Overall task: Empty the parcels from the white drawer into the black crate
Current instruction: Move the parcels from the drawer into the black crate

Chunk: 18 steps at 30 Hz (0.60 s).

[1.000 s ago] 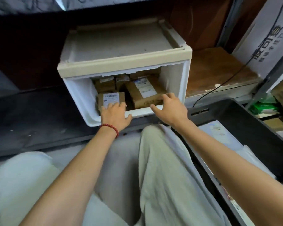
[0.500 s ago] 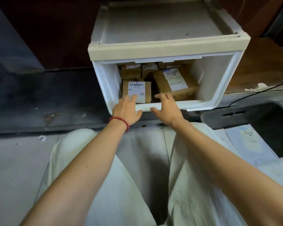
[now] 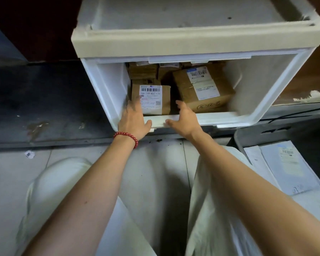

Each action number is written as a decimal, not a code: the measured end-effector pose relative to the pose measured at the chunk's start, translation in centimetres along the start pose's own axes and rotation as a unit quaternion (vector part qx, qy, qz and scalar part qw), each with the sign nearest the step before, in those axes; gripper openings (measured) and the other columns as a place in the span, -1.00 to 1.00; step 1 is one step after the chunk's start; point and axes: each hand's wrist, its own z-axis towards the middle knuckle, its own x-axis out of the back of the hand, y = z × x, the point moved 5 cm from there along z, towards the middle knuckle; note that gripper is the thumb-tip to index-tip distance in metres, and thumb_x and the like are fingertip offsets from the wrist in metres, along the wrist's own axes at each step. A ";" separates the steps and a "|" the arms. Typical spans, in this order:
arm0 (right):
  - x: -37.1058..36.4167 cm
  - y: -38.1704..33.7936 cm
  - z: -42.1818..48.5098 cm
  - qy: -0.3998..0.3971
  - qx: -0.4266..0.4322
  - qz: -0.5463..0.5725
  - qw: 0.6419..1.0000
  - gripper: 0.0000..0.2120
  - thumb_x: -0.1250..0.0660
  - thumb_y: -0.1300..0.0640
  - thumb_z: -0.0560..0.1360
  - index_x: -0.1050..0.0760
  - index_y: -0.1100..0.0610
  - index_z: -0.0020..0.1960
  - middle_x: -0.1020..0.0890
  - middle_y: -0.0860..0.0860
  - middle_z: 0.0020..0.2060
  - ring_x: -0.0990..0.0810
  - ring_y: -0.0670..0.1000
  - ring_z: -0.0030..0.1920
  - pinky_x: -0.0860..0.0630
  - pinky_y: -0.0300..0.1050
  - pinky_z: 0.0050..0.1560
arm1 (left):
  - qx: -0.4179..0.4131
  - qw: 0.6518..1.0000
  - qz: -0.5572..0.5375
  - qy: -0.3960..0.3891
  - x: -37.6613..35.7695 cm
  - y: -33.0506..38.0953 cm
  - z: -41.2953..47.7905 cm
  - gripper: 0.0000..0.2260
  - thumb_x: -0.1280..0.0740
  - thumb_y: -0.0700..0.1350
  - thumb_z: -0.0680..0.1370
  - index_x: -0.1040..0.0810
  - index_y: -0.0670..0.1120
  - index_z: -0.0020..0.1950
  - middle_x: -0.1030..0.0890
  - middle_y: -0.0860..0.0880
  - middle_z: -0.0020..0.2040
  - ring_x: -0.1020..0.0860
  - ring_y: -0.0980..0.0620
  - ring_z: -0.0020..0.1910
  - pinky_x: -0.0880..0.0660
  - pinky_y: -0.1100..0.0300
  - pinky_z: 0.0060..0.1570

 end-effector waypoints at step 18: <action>-0.1 0.8 0.5 0.025 -0.054 0.274 0.960 -0.21 -0.57 0.10 0.35 -0.20 0.14 0.43 -0.37 0.09 0.29 -0.44 0.03 0.27 -0.45 -0.07 0.30 | 0.065 0.989 -0.106 0.078 2.3 2.1 0.0 -0.18 -0.49 0.04 0.38 -0.16 -0.16 0.51 -0.22 -0.17 0.37 -0.27 -0.13 0.40 -0.30 -0.01 0.38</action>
